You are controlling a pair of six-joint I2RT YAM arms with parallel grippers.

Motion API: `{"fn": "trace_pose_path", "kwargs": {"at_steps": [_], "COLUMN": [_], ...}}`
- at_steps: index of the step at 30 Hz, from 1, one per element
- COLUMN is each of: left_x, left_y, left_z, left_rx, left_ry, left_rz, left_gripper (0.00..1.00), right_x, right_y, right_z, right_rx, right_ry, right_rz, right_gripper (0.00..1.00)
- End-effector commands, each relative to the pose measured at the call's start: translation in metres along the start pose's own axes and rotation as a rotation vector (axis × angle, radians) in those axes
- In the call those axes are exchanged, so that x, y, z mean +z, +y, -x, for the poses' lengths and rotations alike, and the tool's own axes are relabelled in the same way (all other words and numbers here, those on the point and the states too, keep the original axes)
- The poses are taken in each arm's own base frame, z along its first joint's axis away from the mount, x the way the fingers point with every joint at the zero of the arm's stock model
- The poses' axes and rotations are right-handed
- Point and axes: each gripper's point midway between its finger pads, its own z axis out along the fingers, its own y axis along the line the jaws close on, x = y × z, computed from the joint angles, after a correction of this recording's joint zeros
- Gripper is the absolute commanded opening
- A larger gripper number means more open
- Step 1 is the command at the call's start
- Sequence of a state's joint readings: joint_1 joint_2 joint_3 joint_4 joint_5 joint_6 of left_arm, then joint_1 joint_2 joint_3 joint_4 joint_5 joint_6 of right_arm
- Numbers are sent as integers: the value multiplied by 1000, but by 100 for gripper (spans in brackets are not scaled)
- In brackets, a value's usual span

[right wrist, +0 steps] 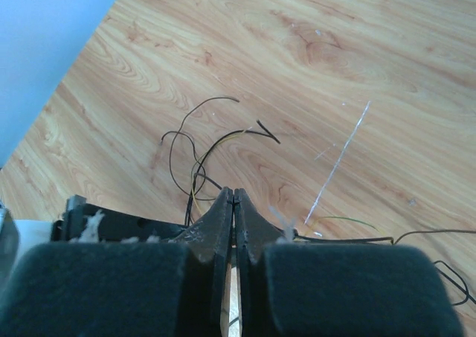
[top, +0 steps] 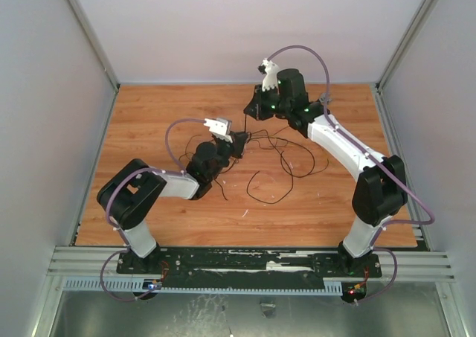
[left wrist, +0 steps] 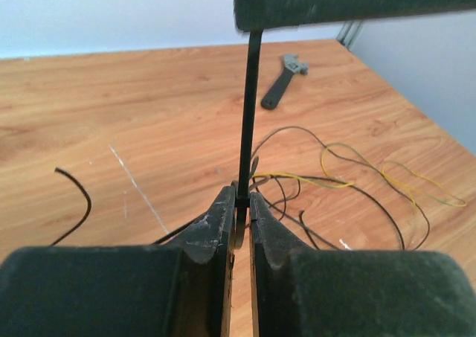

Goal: Zip-tie the wires
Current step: Tie the cable at the center of the board.

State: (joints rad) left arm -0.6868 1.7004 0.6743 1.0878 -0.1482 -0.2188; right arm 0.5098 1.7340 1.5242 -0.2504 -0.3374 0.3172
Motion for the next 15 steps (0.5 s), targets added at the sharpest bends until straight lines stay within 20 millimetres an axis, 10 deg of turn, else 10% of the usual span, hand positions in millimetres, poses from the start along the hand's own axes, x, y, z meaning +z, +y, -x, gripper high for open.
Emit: {"fn": "trace_pose_path", "kwargs": {"at_steps": [1,15], "left_x": [-10,-15], "left_y": [4,14], "left_z": [-36,-62], "left_rx": [-18,-17], "left_ry": [74,119], "left_rz": [21,59], "left_gripper": [0,0], "right_x": [-4,-17], "right_y": [9,16], "right_z": [46,70], "right_rx": [-28,-55], "right_ry": [-130,-184], "right_rz": [9,6], "right_gripper": [0,0]}}
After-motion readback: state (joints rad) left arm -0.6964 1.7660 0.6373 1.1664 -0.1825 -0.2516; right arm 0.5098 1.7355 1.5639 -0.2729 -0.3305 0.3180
